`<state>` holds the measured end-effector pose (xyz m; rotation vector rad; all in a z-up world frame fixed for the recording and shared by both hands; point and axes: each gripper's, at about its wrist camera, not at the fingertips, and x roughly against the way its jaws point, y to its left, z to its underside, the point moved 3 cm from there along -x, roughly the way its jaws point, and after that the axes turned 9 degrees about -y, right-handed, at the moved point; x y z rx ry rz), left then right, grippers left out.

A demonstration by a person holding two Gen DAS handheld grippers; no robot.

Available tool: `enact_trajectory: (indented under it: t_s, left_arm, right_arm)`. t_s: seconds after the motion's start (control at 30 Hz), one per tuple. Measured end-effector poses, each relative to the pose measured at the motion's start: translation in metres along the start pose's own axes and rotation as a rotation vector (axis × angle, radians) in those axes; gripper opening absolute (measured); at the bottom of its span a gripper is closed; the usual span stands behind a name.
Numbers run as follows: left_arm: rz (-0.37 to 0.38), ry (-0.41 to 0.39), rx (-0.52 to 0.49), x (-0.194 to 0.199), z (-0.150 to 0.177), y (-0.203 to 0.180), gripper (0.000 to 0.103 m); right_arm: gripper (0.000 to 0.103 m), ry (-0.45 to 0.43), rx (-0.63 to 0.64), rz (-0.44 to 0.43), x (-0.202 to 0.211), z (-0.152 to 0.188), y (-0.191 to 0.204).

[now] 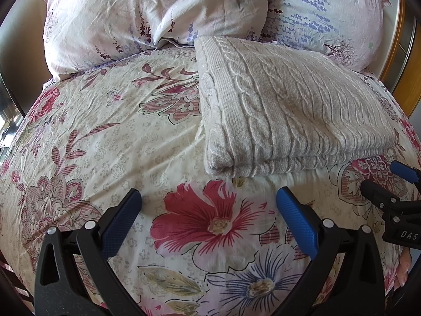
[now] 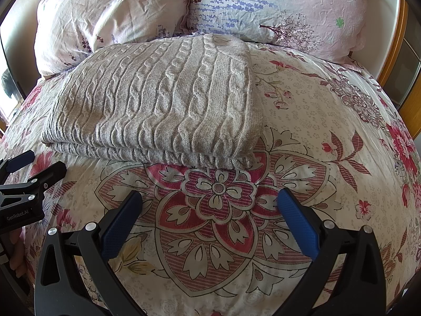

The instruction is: Fold small clothes

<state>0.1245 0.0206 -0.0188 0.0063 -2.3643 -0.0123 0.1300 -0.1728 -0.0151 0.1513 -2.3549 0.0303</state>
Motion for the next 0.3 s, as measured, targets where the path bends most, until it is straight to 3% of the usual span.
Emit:
enact_trajectory:
  t_s: [0.3]
  left_arm:
    - [-0.001, 0.000, 0.001, 0.0004, 0.0001, -0.0002, 0.101]
  right_arm:
    - [0.102, 0.000, 0.000, 0.000, -0.0002, 0.0000, 0.0000]
